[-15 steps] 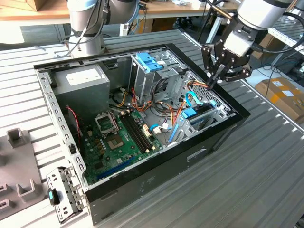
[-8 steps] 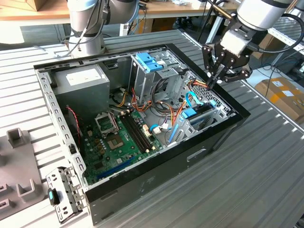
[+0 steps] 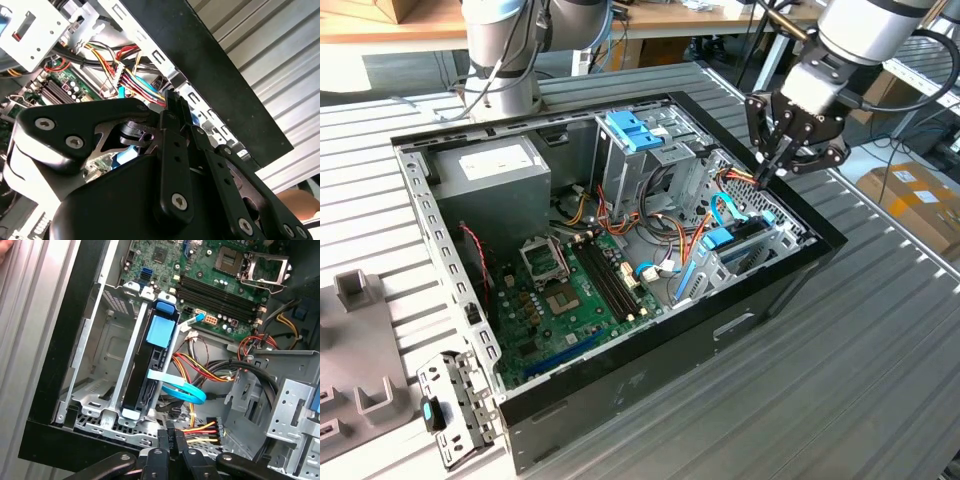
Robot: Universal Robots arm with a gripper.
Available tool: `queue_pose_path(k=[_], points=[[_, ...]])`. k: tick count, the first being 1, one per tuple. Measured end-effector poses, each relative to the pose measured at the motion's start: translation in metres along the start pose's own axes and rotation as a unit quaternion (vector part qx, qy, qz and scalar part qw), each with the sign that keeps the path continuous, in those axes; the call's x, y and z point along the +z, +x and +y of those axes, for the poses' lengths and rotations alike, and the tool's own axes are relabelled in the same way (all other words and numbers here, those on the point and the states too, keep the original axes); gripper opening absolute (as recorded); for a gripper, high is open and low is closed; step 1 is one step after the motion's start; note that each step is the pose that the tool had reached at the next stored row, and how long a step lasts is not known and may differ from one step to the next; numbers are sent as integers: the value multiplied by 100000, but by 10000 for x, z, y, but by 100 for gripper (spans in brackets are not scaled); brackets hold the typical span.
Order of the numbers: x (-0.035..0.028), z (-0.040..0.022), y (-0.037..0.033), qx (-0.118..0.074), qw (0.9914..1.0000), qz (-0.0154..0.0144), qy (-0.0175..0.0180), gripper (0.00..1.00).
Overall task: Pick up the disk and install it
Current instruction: 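Insert the second disk wire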
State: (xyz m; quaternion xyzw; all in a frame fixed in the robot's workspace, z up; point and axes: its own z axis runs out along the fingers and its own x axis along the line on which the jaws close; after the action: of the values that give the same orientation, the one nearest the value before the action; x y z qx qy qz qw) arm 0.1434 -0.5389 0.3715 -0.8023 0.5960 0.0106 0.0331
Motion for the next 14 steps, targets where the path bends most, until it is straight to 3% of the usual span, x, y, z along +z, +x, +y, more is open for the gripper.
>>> queue_pose_path(k=[5, 7, 11, 14], points=[[10, 0, 0, 3646, 99933, 149, 204, 17], [17, 1, 1, 6158, 99809, 248, 348, 17], [26, 25, -6, 7771, 99696, 315, 444, 17], [34, 26, -6, 10183, 99478, 416, 575, 17]])
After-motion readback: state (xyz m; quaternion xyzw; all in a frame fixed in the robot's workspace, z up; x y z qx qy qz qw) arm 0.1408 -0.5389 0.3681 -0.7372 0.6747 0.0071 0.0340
